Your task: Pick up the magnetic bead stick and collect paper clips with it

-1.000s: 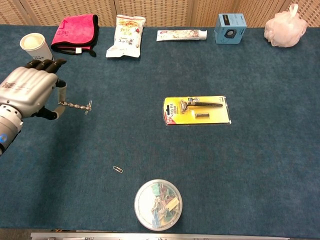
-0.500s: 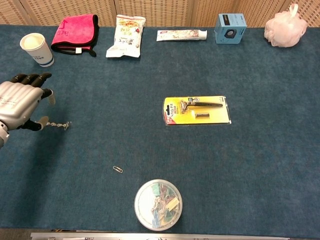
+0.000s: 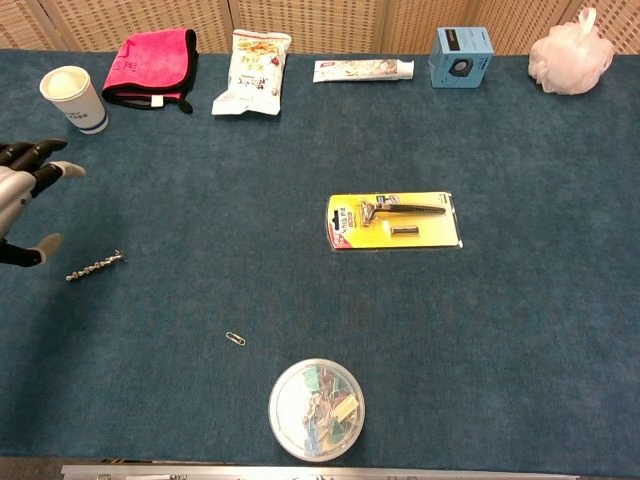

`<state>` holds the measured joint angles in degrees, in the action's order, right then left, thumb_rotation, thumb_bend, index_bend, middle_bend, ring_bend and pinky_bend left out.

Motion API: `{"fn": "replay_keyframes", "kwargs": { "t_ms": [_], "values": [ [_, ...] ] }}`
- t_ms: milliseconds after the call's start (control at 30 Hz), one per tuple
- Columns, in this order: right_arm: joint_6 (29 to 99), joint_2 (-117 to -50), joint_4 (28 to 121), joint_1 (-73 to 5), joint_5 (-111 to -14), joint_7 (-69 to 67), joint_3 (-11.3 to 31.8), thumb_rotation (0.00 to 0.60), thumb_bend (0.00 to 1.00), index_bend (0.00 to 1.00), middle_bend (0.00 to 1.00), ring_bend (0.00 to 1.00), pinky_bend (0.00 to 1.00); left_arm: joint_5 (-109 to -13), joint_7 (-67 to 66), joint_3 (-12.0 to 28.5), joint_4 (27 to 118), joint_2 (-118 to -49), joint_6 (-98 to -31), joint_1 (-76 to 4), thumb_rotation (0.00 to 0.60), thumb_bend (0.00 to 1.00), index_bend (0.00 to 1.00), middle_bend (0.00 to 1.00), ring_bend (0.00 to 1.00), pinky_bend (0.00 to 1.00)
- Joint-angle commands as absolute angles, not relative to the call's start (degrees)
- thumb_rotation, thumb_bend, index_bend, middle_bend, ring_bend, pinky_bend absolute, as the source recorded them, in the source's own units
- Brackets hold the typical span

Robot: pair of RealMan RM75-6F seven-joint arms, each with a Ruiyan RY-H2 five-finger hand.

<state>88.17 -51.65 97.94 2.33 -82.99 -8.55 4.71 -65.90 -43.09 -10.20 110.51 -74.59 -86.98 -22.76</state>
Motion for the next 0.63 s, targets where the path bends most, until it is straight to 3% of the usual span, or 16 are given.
{"fn": "replay_keyframes", "kwargs": {
  "t_ms": [33, 367, 633],
  "values": [
    [86.76, -52.47, 98.3, 1.49, -82.21, -6.33, 4.68, 0.6, 0.01, 0.19, 0.18, 0.12, 0.32, -75.7, -37.71, -13.84, 114.2, -68.44, -88.7, -19.67, 0.6, 0.37, 0.19, 0.0, 0.0, 0.05],
    [84.33, -54.38, 98.74, 0.06, -80.99, -0.77, 4.41, 0.6, 0.01, 0.19, 0.18, 0.12, 0.32, -85.74, -20.35, -15.5, 108.84, -60.83, -93.31, -13.25, 0.6, 0.37, 0.3, 0.0, 0.0, 0.05],
    [81.0, -55.19, 98.36, -1.58, -78.07, 0.86, 4.99, 0.6, 0.01, 0.19, 0.18, 0.12, 0.32, -82.8, -11.9, -11.72, 106.1, -57.57, -91.42, -11.83, 0.6, 0.37, 0.32, 0.0, 0.0, 0.05]
  ]
}}
